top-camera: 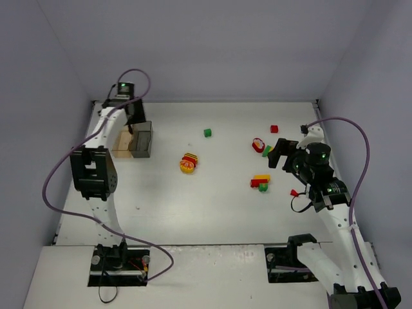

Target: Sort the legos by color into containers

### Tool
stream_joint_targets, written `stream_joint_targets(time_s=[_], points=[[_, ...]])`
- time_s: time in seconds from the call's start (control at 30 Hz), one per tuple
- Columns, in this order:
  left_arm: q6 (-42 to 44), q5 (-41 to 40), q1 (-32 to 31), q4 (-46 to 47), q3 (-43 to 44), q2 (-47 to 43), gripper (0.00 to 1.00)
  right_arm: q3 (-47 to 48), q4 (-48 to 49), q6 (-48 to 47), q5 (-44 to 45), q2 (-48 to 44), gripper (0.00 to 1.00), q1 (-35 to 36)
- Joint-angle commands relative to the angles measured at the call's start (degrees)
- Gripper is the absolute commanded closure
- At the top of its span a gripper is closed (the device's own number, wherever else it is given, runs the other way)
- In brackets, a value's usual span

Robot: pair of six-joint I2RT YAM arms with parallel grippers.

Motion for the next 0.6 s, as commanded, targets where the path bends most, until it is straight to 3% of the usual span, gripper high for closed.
stream_joint_targets(time_s=[0.0,0.07,0.2,0.3,0.57], points=[[-4.5,0.36,-12.52,3.93,2.38,-3.83,0.35,0.51,3.03,-0.14,0.66,0.41,0.0,0.36],[-6.62,-0.35,-16.24,4.46,4.84,-2.33,0.28,0.94,2.95,-0.05,0.83,0.76,0.0,0.27],[-8.55,-2.18,-24.23,4.38,12.56,6.71,0.23,2.08,2.95,-0.14,0.75,1.63,0.0,0.36],[-10.75,-1.84,-27.31,3.24,20.12,13.31,0.22,3.23,2.95,-0.67,0.74,2.51,0.0,0.36],[-12.07,-4.74,-30.49,7.28,25.93,22.81,0.22,3.76,2.59,-0.58,0.57,1.82,0.0,0.36]])
